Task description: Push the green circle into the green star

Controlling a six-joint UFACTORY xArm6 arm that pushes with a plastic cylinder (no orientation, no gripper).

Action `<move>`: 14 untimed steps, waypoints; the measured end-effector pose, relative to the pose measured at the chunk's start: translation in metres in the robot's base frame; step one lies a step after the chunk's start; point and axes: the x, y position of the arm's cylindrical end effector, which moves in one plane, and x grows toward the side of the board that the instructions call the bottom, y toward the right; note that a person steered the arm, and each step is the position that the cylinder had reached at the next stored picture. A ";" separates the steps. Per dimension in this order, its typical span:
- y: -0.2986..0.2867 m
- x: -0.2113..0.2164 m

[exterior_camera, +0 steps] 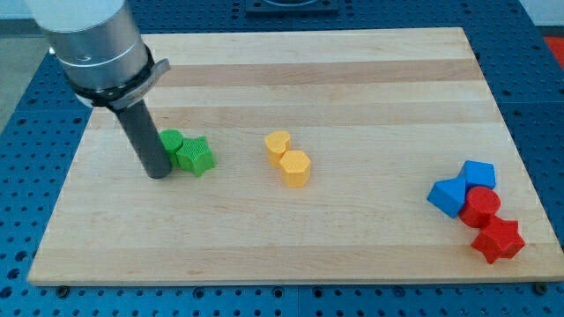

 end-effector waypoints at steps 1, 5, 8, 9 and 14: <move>0.039 -0.005; -0.031 0.018; -0.054 -0.035; -0.054 -0.035; 0.073 -0.034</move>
